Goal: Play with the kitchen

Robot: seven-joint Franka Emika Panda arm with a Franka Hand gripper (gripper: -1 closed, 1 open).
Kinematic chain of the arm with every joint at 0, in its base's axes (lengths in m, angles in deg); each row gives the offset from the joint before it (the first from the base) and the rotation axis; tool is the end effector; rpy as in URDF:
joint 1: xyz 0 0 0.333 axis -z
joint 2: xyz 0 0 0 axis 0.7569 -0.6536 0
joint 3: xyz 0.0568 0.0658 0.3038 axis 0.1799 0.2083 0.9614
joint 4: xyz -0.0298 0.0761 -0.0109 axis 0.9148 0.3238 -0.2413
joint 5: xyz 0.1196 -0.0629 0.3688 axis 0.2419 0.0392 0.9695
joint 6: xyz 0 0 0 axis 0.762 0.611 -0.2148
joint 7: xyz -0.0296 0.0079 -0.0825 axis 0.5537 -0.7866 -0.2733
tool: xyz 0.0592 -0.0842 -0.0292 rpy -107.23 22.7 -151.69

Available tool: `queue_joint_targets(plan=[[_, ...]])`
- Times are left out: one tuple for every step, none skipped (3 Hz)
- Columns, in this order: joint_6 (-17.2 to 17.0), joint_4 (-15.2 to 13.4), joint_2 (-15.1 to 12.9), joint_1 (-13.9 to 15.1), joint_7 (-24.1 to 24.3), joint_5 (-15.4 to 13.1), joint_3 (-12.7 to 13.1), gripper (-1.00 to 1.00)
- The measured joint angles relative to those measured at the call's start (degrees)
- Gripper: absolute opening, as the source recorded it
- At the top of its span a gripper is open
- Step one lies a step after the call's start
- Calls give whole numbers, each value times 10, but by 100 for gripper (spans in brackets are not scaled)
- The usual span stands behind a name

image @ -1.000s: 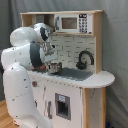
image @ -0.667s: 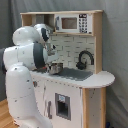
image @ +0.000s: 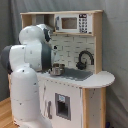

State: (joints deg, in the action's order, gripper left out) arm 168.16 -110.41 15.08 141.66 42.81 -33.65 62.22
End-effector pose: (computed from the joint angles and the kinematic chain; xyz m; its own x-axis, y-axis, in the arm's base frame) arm 0.4758 0.2497 0.5474 0.7292 0.6374 -0.2489 0.6825 -0.7036 0.1978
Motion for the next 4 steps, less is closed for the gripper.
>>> queue_joint_targets(plan=[[2, -24, -37, -2, 31, -31, 10, -100], [4, -45, -72, -2, 59, -59, 21, -100], [4, -69, -112, -2, 90, -91, 33, -100], [6, -92, -154, -2, 117, -126, 42, -100]])
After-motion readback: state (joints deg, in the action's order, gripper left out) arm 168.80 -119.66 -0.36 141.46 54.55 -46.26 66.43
